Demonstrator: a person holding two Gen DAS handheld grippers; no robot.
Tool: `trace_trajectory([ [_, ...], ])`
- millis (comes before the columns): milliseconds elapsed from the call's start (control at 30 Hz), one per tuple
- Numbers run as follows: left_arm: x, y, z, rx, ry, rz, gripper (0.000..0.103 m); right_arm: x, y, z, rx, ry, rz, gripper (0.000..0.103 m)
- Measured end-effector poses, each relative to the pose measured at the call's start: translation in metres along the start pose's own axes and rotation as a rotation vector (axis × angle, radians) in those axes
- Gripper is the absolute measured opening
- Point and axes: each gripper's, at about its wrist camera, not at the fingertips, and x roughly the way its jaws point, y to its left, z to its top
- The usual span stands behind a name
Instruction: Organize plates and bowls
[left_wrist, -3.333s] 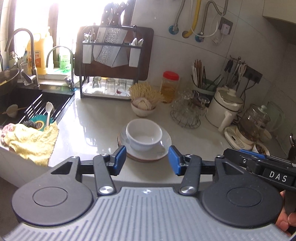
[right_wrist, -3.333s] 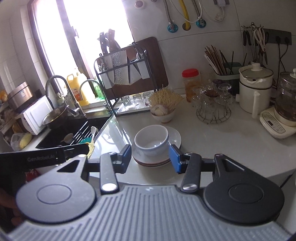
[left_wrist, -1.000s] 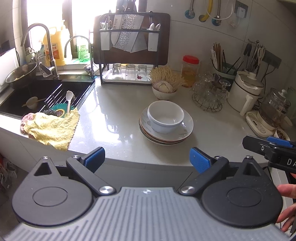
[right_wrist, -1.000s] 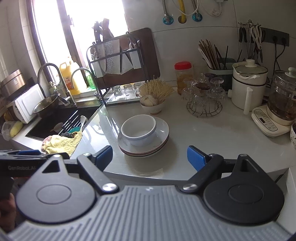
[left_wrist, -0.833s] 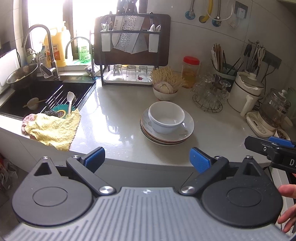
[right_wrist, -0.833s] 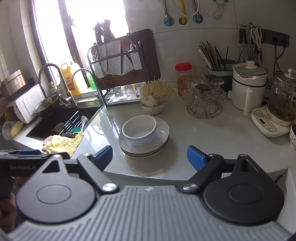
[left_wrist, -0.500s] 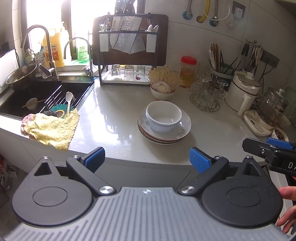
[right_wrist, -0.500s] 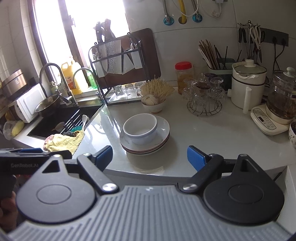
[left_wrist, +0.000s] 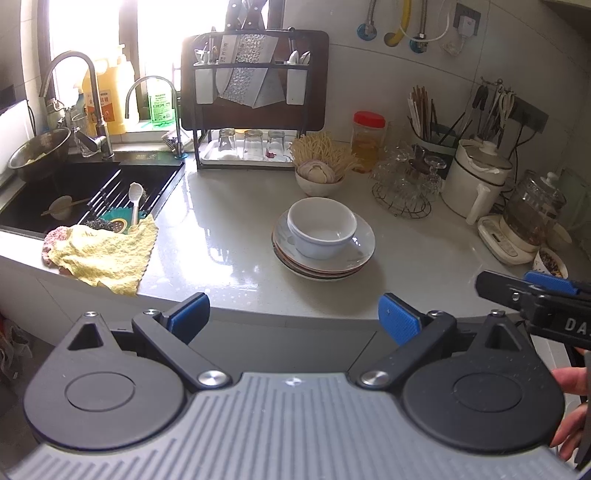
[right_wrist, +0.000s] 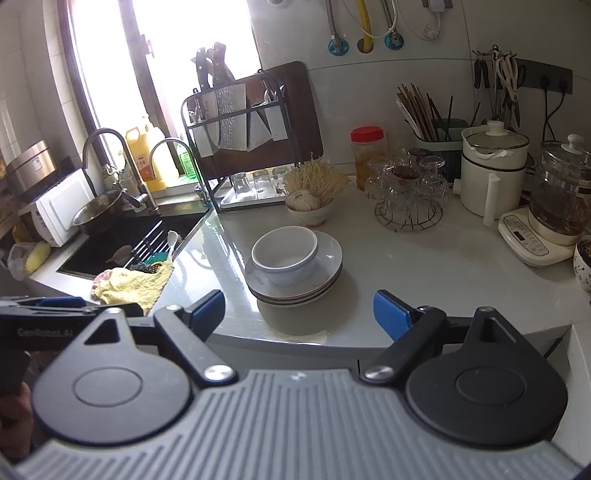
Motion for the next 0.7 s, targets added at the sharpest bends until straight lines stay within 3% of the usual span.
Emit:
trace_trajectory([
  [700, -0.005, 0.01, -0.015, -0.016, 0.028, 0.011, 0.1, 0.004, 0.004, -0.004, 0.035, 0.01, -0.022, 0.089],
])
